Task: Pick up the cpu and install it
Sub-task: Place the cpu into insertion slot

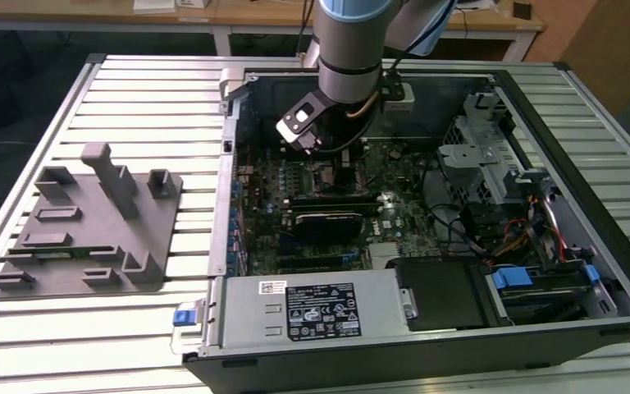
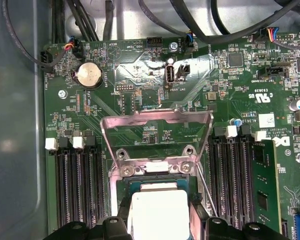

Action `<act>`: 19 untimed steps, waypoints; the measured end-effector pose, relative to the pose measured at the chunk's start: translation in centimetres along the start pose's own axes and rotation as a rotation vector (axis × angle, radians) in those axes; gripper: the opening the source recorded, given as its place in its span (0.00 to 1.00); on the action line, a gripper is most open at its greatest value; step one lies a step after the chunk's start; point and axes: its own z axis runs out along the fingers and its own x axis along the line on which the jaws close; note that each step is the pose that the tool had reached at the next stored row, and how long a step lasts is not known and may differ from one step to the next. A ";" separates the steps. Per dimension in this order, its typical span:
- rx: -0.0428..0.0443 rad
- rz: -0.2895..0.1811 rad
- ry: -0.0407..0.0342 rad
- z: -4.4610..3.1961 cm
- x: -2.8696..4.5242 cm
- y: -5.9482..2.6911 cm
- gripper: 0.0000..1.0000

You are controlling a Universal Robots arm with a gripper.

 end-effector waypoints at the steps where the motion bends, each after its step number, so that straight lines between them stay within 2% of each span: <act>1: 0.0000 0.000 0.0001 0.02 0.00 0.00 0.54; 19: 0.0001 -0.006 0.0001 0.13 0.00 0.00 0.54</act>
